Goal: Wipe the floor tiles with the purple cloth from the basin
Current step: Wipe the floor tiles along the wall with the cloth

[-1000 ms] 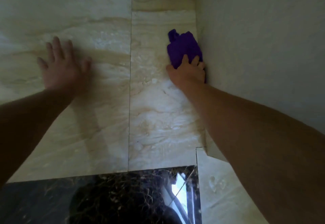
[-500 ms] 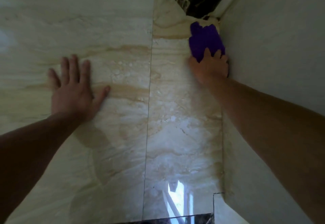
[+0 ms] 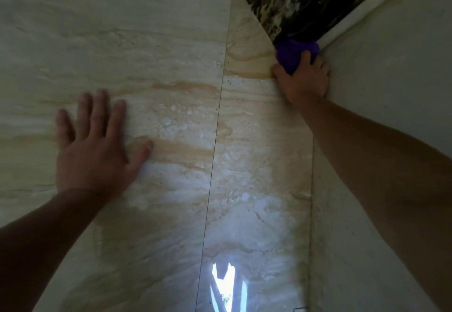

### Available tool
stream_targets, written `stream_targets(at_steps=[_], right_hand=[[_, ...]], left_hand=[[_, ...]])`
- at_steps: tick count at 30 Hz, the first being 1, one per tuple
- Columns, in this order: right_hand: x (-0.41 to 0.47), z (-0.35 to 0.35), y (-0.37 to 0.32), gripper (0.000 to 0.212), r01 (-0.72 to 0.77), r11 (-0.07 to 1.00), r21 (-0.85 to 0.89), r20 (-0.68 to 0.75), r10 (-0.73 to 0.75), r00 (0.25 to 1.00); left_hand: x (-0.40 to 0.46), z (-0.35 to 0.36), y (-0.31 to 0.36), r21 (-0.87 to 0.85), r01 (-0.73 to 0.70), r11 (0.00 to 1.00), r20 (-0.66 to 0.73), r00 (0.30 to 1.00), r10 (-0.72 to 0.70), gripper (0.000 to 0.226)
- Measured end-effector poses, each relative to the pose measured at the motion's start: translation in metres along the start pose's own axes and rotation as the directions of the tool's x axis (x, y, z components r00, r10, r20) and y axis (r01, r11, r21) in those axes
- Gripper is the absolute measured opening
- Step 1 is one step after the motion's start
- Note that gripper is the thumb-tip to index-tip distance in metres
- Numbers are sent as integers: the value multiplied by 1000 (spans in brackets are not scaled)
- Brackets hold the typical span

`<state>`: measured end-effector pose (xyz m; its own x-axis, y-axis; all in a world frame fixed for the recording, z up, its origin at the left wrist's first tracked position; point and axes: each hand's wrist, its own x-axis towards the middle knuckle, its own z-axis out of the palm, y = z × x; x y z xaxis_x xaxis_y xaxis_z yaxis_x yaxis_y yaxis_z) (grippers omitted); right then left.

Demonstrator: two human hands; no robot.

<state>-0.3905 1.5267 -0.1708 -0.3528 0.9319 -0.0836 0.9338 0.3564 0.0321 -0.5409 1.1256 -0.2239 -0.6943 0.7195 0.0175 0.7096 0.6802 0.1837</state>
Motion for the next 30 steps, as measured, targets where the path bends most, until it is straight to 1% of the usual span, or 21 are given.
stream_targets(at_steps=[3, 5, 7, 9, 11, 14, 17, 20, 21, 23, 25, 27, 28, 30], right_hand=[[-12, 5, -5, 77, -17, 996, 82, -63, 22, 998], [-26, 9, -14, 70, 7, 989, 146, -123, 11, 992], [-45, 14, -28, 66, 111, 983, 144, -185, -84, 979], [-55, 20, -43, 64, 222, 970, 104, -218, -195, 956], [-50, 20, -61, 64, 268, 960, 82, -223, -244, 944], [-34, 16, -83, 66, 243, 969, 45, -193, -230, 954], [-31, 15, -90, 67, 235, 972, 5, -178, -230, 957], [-26, 13, -101, 64, 354, 934, -56, -147, -358, 922], [-17, 12, -109, 63, 392, 917, -78, -122, -399, 909], [12, 5, -127, 63, 398, 914, -77, -37, -401, 915], [49, -4, -148, 64, 404, 910, -96, 88, -397, 914], [76, -10, -159, 66, 449, 883, -138, 197, -420, 886], [82, -9, -161, 67, 462, 874, -149, 218, -427, 878], [77, -7, -152, 65, 471, 866, -168, 179, -444, 878]], left_hand=[[-1, 0, 0, -11, 7, 1000, -6, 1000, -7, 92], [-1, 0, 2, 0, 16, 1000, -3, 1000, -16, 93], [-1, -2, 0, 7, 17, 1000, 10, 1000, -17, 93], [-1, -1, 1, 19, 9, 1000, 9, 1000, -9, 92], [-1, -3, 1, 14, 3, 1000, 4, 1000, -3, 92], [-1, -5, 2, 6, 9, 1000, 9, 1000, -9, 92], [0, -9, 3, -10, 13, 1000, 15, 1000, -12, 92], [0, -12, 1, -8, 6, 1000, 20, 1000, -6, 93], [0, -12, 1, -1, 6, 1000, 27, 1000, -6, 93], [0, -11, 3, 11, -1, 1000, 37, 999, 1, 93], [0, -10, 2, 17, 10, 1000, 21, 1000, -10, 93], [-1, -8, 3, 32, 2, 999, -3, 1000, -2, 91], [-2, -6, 3, 32, -2, 999, -17, 1000, 2, 91], [-3, -5, 2, 31, -19, 999, -33, 999, 21, 91]])
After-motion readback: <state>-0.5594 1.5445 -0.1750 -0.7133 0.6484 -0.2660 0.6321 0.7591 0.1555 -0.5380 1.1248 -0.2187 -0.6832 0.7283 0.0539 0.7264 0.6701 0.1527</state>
